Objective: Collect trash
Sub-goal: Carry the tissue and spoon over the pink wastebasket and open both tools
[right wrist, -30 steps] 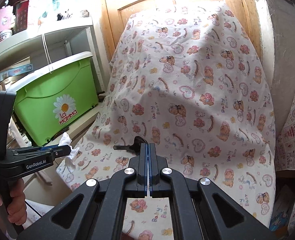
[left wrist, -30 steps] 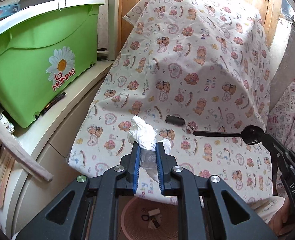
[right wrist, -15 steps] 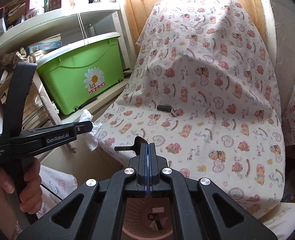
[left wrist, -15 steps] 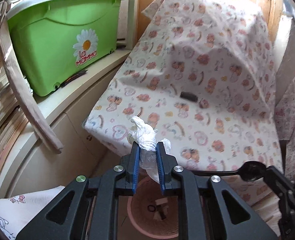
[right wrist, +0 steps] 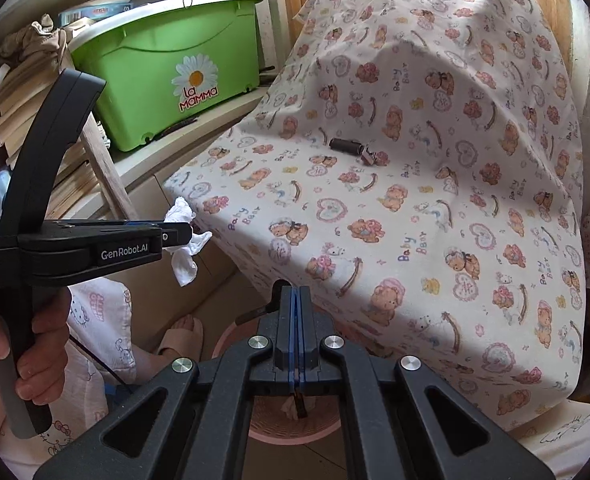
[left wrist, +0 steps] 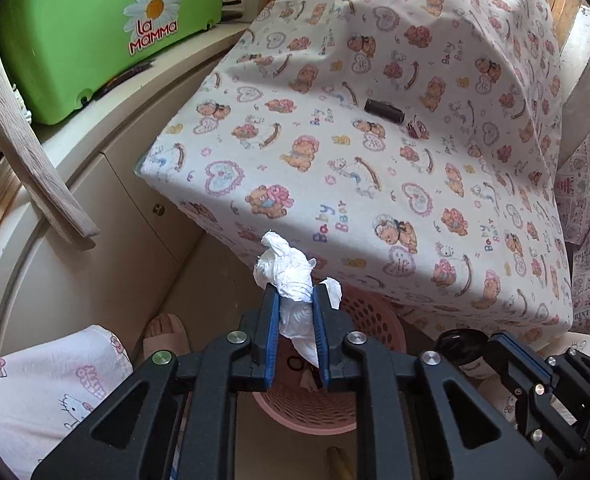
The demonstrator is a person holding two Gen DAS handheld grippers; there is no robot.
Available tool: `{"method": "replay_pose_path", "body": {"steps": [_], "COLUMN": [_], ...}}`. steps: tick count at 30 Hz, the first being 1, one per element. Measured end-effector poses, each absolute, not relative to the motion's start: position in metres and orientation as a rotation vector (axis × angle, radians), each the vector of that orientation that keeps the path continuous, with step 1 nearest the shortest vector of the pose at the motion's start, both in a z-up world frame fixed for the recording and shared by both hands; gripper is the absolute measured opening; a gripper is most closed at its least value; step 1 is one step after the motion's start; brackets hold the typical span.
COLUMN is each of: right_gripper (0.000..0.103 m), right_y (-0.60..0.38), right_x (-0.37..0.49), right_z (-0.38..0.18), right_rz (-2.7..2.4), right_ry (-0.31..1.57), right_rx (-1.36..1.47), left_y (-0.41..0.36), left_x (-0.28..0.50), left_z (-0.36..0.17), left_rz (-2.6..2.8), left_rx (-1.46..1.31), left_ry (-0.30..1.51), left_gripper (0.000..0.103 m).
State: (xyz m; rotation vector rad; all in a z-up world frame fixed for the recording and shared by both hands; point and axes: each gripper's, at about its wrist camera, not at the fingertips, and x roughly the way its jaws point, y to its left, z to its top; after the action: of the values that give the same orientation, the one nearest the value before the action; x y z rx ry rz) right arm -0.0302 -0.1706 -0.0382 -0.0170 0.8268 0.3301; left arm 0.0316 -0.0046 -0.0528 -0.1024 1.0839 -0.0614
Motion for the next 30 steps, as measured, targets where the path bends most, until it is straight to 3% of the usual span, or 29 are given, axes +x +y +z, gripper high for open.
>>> {"method": "replay_pose_path", "body": {"steps": [14, 30], "right_gripper": [0.001, 0.001], "right_y": [-0.145, -0.144], "right_x": [-0.006, 0.003], "right_z": [-0.117, -0.197], "right_rz": [0.315, 0.266], "right_ry": [1.115, 1.382], "right_rx": [-0.087, -0.112], "left_y": [-0.011, -0.010], "left_x": [0.053, 0.052], "left_z": [-0.151, -0.223], "left_rz": [-0.069, -0.006], "left_rx": [-0.195, -0.201], "left_ry": [1.499, 1.712], "left_gripper": [0.015, 0.015]}}
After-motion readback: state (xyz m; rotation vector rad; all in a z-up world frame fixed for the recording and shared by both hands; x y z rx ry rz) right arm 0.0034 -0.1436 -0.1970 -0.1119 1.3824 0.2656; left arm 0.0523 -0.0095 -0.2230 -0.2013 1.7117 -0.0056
